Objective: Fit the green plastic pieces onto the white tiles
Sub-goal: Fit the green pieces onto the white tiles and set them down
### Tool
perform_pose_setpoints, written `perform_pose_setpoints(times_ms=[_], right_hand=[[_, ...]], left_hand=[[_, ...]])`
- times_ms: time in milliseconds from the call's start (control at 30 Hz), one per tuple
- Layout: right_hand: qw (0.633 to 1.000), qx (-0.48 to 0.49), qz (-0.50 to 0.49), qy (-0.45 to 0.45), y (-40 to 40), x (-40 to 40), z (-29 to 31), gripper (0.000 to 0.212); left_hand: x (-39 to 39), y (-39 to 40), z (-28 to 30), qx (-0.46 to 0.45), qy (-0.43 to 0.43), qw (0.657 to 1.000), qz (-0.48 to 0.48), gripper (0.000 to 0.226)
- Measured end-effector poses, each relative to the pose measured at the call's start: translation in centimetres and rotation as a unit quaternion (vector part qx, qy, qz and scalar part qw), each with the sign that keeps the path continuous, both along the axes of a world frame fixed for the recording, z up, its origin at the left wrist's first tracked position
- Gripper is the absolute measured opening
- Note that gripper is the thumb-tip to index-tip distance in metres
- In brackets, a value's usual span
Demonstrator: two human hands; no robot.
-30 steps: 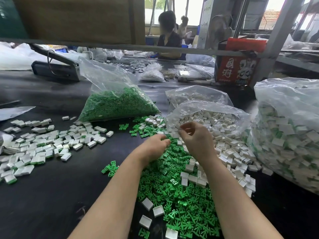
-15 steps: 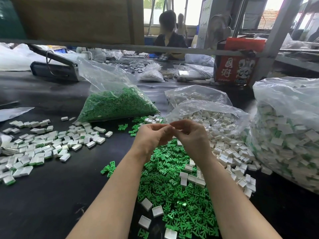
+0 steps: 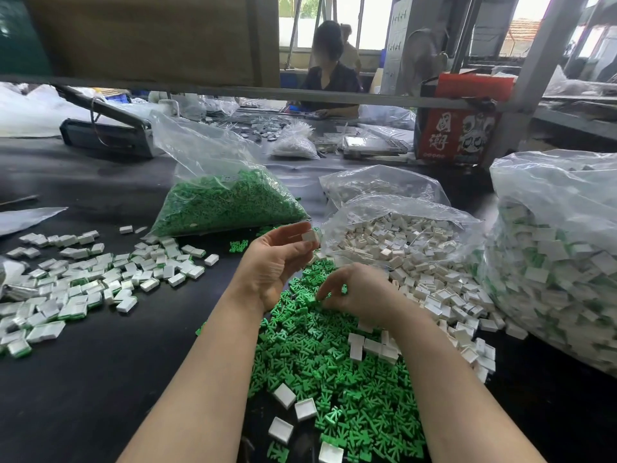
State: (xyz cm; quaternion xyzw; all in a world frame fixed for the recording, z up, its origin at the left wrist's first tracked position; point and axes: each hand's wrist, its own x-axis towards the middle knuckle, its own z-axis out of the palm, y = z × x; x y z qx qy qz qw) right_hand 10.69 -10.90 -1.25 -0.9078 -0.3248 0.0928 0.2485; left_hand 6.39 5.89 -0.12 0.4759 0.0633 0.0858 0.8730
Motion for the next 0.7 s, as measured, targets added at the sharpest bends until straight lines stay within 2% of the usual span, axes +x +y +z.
perform_pose_setpoints(times_ms=[100,233,333,467,567,700], right_hand=[[1.000,0.013,-0.007,-0.002,0.0,0.0,-0.3,0.007],[0.990,0.137,-0.038,0.015,-0.2,-0.2,0.1,0.007],[0.966,0.247,-0.064,0.047,-0.3,-0.7,0.9,0.009],[0.924,0.367,-0.083,0.067,-0.1,-1.0,1.6,0.022],[0.894,0.426,-0.089,0.105,-0.3,-0.8,1.6,0.032],[0.868,0.471,-0.091,0.127,-0.6,-0.6,1.6,0.026]], left_hand=[[0.0,0.1,0.0,-0.038,-0.025,0.999,-0.027,0.031],[-0.1,0.1,0.0,-0.078,-0.053,0.994,-0.050,0.028],[-0.2,0.0,-0.1,-0.087,-0.062,0.993,-0.057,0.025],[-0.2,-0.2,-0.1,-0.079,-0.053,0.994,-0.049,0.023],[-0.3,-0.3,-0.1,-0.072,-0.034,0.996,-0.047,0.034],[-0.3,-0.4,0.0,-0.054,-0.023,0.998,-0.037,0.039]])
